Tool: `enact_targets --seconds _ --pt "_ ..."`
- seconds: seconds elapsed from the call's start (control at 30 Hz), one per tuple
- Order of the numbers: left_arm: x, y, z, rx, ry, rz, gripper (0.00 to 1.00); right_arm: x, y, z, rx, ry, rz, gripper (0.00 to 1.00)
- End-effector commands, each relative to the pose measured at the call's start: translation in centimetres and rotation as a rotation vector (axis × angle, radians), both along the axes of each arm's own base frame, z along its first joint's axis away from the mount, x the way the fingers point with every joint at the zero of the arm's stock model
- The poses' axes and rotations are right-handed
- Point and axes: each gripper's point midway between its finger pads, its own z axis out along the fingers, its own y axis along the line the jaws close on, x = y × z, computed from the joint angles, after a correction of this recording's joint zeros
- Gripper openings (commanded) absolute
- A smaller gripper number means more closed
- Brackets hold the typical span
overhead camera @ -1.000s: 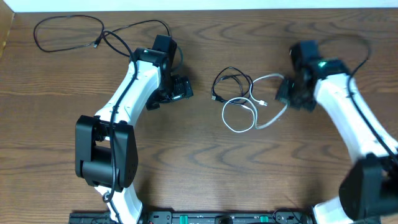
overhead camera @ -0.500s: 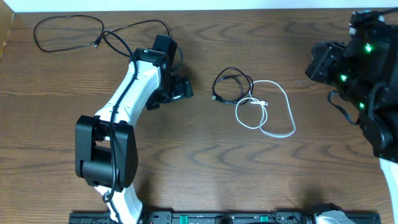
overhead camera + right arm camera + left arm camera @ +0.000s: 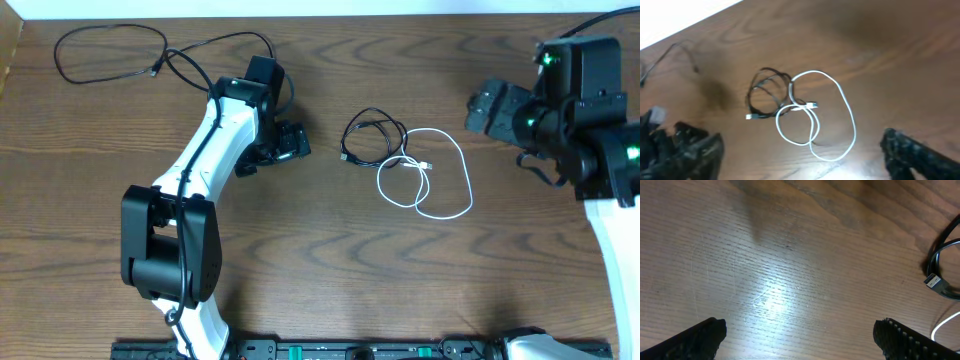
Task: Untangle cables
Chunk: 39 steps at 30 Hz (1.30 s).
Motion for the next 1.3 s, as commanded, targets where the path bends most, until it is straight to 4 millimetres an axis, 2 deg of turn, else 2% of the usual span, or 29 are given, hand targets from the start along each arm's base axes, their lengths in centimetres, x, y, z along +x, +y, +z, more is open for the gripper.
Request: enact_targets --seconds 0.0,0.1,0.17,0.23,0.33,0.4,0.47,0.6,0.73,0.9,1.03,1.13,1.27 --pt "0.0 0.1 0.2 0.002 -0.007 0.025 1.00 0.3 -3.0 -0.9 -0.028 0.036 -0.091 0.99" --pt "0.0 0.1 0.2 -0.003 -0.005 0.025 1.00 -0.2 -5.9 -1.7 -0.035 0.081 -0.174 0.99" --pt "-0.5 -1.2 0.4 -0.076 0.022 0.021 1.00 -0.8 -7.8 -2.1 -0.034 0.111 -0.232 0.99" --pt "-0.7 -4.1 1.3 -0.251 0.036 -0.010 1.00 -1.5 -9.6 -2.4 -0.033 0.137 -0.289 0.99" --pt "-0.4 -10.7 4.5 -0.593 -0.056 -0.266 1.00 -2.6 -12.4 -2.8 -0.026 0.166 -0.379 0.99" --pt "-0.7 -13.5 5.6 -0.671 -0.110 -0.384 1.00 -3.1 -13.8 -2.9 -0.021 0.173 -0.424 0.99" --pt "-1.2 -15.0 5.2 -0.635 -0.130 -0.437 1.00 -3.4 -14.6 -2.9 -0.012 0.177 -0.453 0.99" --pt "-2.8 -18.5 3.9 -0.494 -0.175 -0.559 1.00 -3.9 -15.1 -3.1 0.007 0.193 -0.471 0.99" --pt "-5.3 -22.9 4.4 -0.517 -0.214 -0.684 1.00 -4.0 -15.1 -3.2 0.003 0.198 -0.465 0.99" --pt "-7.0 -27.6 4.8 -0.525 -0.311 -0.808 1.00 -4.1 -15.1 -3.2 0.003 0.201 -0.465 0.99" --pt "-7.5 -29.4 2.9 -0.420 -0.365 -0.850 1.00 -4.1 -15.1 -3.2 0.003 0.201 -0.465 0.99" --pt "-8.4 -31.5 1.6 -0.426 -0.399 -0.938 1.00 -4.1 -15.1 -3.2 0.002 0.201 -0.464 0.99" --pt "-8.2 -33.6 -0.6 -0.435 -0.438 -0.963 1.00 -3.7 -14.4 -3.1 0.016 0.193 -0.403 0.99"
